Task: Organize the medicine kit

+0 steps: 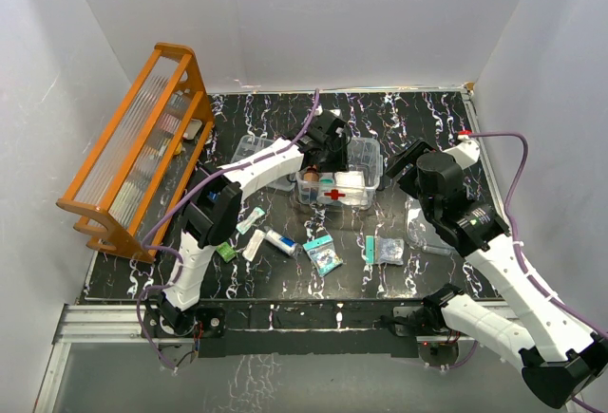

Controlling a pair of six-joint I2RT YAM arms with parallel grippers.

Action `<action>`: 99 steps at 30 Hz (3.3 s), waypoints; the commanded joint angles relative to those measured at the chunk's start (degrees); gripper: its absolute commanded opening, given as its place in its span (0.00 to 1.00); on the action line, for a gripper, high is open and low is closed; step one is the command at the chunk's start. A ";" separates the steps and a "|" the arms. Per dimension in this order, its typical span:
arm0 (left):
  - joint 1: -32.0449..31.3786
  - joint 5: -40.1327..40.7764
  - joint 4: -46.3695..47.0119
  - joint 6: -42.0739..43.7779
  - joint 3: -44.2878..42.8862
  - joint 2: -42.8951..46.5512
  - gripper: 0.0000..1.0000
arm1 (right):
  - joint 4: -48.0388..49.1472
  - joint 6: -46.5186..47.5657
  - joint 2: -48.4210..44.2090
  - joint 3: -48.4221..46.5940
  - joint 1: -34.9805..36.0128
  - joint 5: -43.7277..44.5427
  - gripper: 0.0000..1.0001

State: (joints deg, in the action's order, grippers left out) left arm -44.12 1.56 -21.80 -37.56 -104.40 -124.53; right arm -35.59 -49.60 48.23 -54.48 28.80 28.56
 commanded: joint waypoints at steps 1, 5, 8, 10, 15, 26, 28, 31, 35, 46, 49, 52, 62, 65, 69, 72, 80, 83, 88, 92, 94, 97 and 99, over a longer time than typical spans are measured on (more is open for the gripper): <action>-0.08 2.35 -3.81 3.54 -2.47 2.81 0.38 | 1.38 0.20 -0.76 -0.41 -0.14 1.49 0.67; -0.05 2.87 -4.05 6.11 -2.38 5.66 0.40 | 0.48 0.21 -0.88 -0.16 -0.14 1.27 0.67; 0.11 2.82 -3.16 8.80 -0.31 9.43 0.42 | -1.65 -0.52 -0.94 0.34 -0.14 0.90 0.67; 0.15 2.71 -1.65 10.51 2.64 14.05 0.43 | -3.63 -1.45 -1.50 1.08 -0.14 0.49 0.68; 0.64 3.09 2.96 14.35 13.39 26.23 0.47 | -12.80 -6.22 -1.95 1.78 -0.14 -0.49 0.67; 2.02 7.47 16.90 14.44 41.41 47.21 0.49 | -20.50 -16.23 2.87 10.73 -0.14 -5.20 0.63; 2.09 8.41 18.33 15.29 44.78 49.59 0.49 | -20.39 -17.53 4.43 12.31 -0.14 -4.03 0.64; 2.16 9.97 20.77 14.73 50.11 53.05 0.50 | -20.46 -19.29 6.89 13.67 -0.14 -2.79 0.65; 2.21 8.79 22.68 14.95 54.26 55.42 0.50 | -18.60 -21.22 9.42 16.44 -0.23 -3.32 0.62; 2.21 7.80 24.10 15.09 57.08 57.45 0.49 | -12.96 -20.38 15.92 20.41 -0.23 -6.28 0.40; 2.20 7.70 24.12 14.97 57.04 57.41 0.49 | -10.32 -19.30 16.03 22.04 -0.21 -8.40 0.40; 2.22 7.54 24.09 14.89 56.93 57.47 0.49 | -8.61 -19.30 16.52 23.72 -0.24 -9.25 0.38; 2.22 7.39 23.85 14.73 56.49 57.43 0.49 | -6.22 -17.12 20.75 24.33 -0.23 -8.64 0.24; 2.19 7.16 23.82 14.56 56.33 57.45 0.49 | -5.10 -15.76 20.80 24.27 -0.23 -8.77 0.11; 2.22 5.66 23.74 14.09 55.71 57.25 0.50 | -4.96 -13.76 19.14 23.39 -0.23 -9.10 0.04; 2.20 2.50 23.79 13.66 55.00 56.52 0.52 | -4.51 -11.80 15.33 22.59 -0.23 -9.24 0.03; 2.27 -11.88 26.08 8.10 51.32 52.21 0.60 | -4.47 -9.69 1.08 18.13 -0.23 -7.30 0.05; 2.23 -15.25 30.95 5.34 51.05 51.31 0.61 | -3.62 -10.42 -2.46 14.91 -0.24 -8.22 0.06; 2.20 -20.49 39.80 0.31 49.95 49.00 0.62 | -1.02 -11.39 -3.78 9.31 -0.23 -9.33 0.07; 2.21 -23.88 36.78 -1.83 44.17 46.49 0.62 | 7.83 -1.48 -2.35 5.84 -0.23 -13.69 0.07; 2.20 -23.58 31.22 -1.83 39.88 45.74 0.63 | 12.09 6.77 -1.12 4.87 -0.25 -17.05 0.07; 2.75 -23.16 21.71 -0.11 32.94 44.20 0.65 | 16.29 18.82 1.00 3.33 -0.23 -22.46 0.07; 4.26 -23.85 17.31 -0.51 29.50 43.58 0.67 | 19.03 24.71 2.26 2.90 -0.30 -25.46 0.07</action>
State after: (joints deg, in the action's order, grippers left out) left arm -41.89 -19.99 5.41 -38.00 -67.70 -81.21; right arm -27.16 -41.63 48.88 -48.25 28.71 10.57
